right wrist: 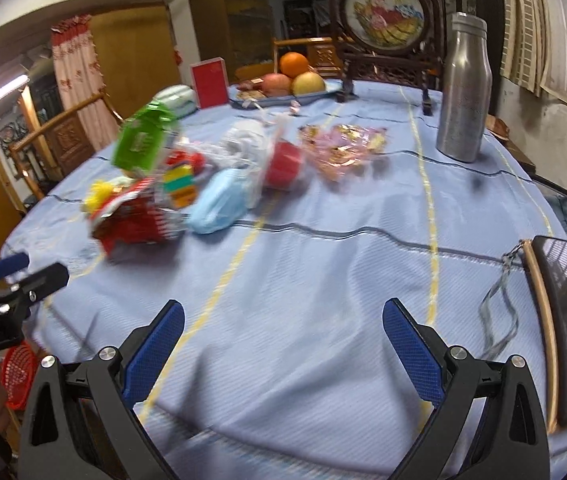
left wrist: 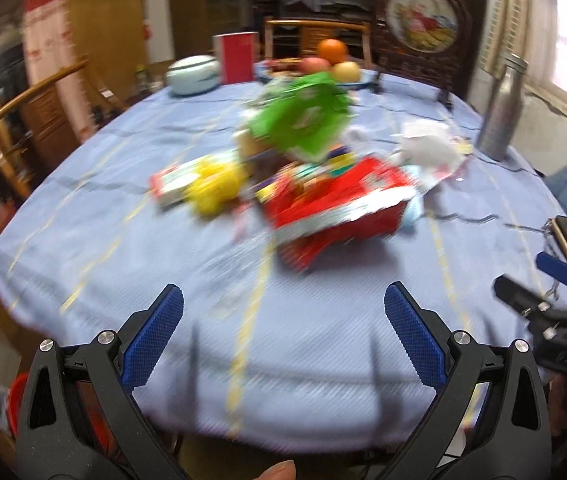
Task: Collect trash
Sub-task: 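Reach the left tool toward the yellow mesh bundle and close on it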
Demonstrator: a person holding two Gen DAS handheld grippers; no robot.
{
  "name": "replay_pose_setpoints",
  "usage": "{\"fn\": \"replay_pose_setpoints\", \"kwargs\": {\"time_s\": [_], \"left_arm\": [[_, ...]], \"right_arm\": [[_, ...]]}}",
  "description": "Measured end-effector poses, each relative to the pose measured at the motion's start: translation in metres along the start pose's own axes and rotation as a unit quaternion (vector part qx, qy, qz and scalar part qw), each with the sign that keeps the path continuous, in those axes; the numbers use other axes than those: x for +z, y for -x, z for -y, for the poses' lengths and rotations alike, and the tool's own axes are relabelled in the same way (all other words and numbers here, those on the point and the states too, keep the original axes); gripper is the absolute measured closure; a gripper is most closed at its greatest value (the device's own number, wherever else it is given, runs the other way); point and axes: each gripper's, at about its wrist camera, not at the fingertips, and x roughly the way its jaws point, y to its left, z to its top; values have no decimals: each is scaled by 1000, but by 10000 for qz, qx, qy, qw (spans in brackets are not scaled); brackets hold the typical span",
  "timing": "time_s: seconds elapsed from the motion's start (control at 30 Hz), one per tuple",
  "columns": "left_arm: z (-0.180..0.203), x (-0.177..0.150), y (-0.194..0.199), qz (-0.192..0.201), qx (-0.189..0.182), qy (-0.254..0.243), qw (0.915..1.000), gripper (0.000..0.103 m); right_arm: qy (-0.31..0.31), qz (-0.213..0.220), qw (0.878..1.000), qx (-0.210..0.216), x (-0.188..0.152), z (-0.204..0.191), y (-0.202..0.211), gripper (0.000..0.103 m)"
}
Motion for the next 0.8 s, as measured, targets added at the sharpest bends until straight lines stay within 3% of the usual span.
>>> {"fn": "replay_pose_setpoints", "kwargs": {"time_s": [0.2,0.37,0.47,0.8], "left_arm": [[21,25,-41,-215,-119,-194,9995,6],[-1,22,-50,-367,-161,145,9991,6],[-16,22,-52,-378,-61,298,9988,6],[-74,14,-39,-245,318,659,9970,6]], "right_arm": [[132,-648,9978,3,26,15,-30,5],[480,-1168,9920,-55,45,13,-62,5],[692,-1311,9886,-254,53,11,-80,5],[871,-1340,9871,0,73,22,-99,4]]}}
